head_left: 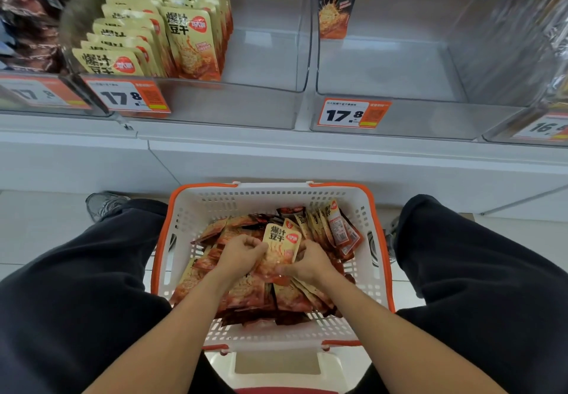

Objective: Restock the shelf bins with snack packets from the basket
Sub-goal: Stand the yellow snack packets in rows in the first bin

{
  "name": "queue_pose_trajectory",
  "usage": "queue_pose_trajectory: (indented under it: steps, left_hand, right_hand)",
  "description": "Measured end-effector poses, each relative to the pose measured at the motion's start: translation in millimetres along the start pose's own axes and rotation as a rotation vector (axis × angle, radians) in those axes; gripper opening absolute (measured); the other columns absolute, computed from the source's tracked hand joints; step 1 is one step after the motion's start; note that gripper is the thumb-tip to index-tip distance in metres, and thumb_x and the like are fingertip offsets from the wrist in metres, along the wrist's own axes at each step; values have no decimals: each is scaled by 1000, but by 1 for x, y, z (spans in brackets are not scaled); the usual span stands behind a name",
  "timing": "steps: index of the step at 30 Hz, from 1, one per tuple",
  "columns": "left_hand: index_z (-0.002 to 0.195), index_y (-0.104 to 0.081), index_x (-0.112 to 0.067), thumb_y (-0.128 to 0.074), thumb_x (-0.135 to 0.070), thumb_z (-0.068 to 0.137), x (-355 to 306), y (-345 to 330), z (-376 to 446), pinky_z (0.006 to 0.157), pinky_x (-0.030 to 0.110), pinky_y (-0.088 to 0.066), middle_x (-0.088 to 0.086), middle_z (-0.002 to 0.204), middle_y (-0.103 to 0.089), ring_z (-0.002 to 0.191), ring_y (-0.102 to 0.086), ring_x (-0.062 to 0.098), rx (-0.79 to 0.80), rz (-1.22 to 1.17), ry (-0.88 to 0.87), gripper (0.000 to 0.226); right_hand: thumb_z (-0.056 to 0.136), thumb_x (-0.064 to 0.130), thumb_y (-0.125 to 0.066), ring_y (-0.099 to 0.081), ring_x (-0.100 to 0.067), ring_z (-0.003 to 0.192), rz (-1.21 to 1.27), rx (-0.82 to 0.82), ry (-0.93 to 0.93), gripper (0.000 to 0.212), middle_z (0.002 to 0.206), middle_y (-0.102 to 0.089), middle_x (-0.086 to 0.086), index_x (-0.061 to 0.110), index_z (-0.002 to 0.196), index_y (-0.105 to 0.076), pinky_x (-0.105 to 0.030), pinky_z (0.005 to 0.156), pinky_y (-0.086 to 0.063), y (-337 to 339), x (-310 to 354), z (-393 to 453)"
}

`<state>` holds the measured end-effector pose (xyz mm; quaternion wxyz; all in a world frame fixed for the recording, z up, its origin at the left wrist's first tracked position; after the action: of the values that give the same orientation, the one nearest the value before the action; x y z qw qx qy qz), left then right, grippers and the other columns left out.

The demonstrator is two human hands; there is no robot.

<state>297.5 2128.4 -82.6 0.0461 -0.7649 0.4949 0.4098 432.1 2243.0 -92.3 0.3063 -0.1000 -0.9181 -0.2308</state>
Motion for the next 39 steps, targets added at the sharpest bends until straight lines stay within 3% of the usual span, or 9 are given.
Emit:
queue_pose_trajectory:
  steps: [4, 10, 13, 16, 21, 25, 27, 31, 39]
  left_hand:
    - [112, -62, -12, -70, -27, 92, -45, 29, -7, 66, 31, -60, 5, 100, -71, 83, -71, 16, 33, -104, -83, 26]
    - [98, -71, -18, -64, -27, 96, -128, 70, -48, 66, 29, -59, 2, 91, -75, 80, -71, 10, 76, 45, -502, 12]
    - [97, -69, -16, -66, -37, 93, -154, 96, -55, 78, 53, -58, 3, 91, -75, 85, -71, 24, 28, 38, -613, 22]
    - [98, -68, -11, -62, -41, 85, -178, 118, -61, 75, 56, -57, 10, 89, -74, 84, -69, 34, -47, -10, -740, 33]
    - [101, -68, -23, -62, -40, 91, -208, 147, -68, 79, 25, -56, -12, 94, -74, 88, -69, 5, -154, -9, -944, 20]
    - [120, -61, -15, -63, -35, 96, -223, 198, -61, 96, 8, -35, -14, 116, -61, 110, -54, 6, -557, 250, -1111, 31]
    - [127, -58, -7, -64, -33, 93, -219, 220, -45, 105, 12, -28, 4, 126, -57, 121, -47, 20, -736, 349, -1091, 42]
    - [136, -52, -4, -68, -38, 86, -207, 232, -12, 112, 51, -32, 16, 139, -48, 137, -38, 37, -839, 539, -1029, 62]
    - [136, -49, -4, -77, -32, 81, -203, 227, -3, 117, 45, -26, 12, 143, -45, 143, -31, 32, -877, 508, -1038, 68]
  right_hand:
    - [68, 29, -90, -64, -11, 107, -107, -52, 267, 55, 113, -70, 8, 27, 117, -64, -30, 88, -51, 22, 50, -8]
    - [70, 35, -88, -61, 12, 82, -97, -133, 507, 41, 93, -71, 18, 29, 106, -70, -15, 70, -46, 59, 125, -48]
    - [74, 30, -85, -67, 2, 88, 112, -241, 588, 37, 94, -73, 14, 28, 106, -67, -26, 77, -56, 70, 153, -69]
    - [82, 25, -79, -69, -4, 86, 222, -332, 677, 25, 94, -74, 12, 27, 101, -64, -35, 74, -59, 71, 180, -87]
    - [83, 21, -78, -70, -2, 80, 137, -492, 816, 21, 91, -75, 10, 20, 98, -62, -33, 70, -59, 84, 233, -95]
    - [85, 21, -76, -70, -3, 77, 102, -646, 943, 20, 87, -75, 9, 21, 98, -61, -34, 67, -58, 102, 286, -91]
    - [86, 21, -76, -69, -3, 79, 54, -701, 961, 20, 87, -73, 9, 18, 99, -62, -30, 69, -57, 111, 314, -80]
    - [84, 16, -76, -70, -16, 84, -130, -627, 841, 15, 90, -75, -2, 17, 89, -61, -32, 74, -56, 112, 363, -29]
    - [78, 24, -83, -59, -20, 87, -385, -601, 684, 34, 81, -63, -1, 26, 64, -52, -24, 74, -44, 95, 404, 31]
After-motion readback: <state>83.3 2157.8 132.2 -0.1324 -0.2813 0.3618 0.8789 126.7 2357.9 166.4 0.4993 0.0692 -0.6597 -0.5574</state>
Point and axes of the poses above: each hand's wrist, its own z-axis towards the middle knuckle, its own y-axis out of the back of the hand, x = y × z, the point moved 4 cm from there along z, towards the middle knuckle
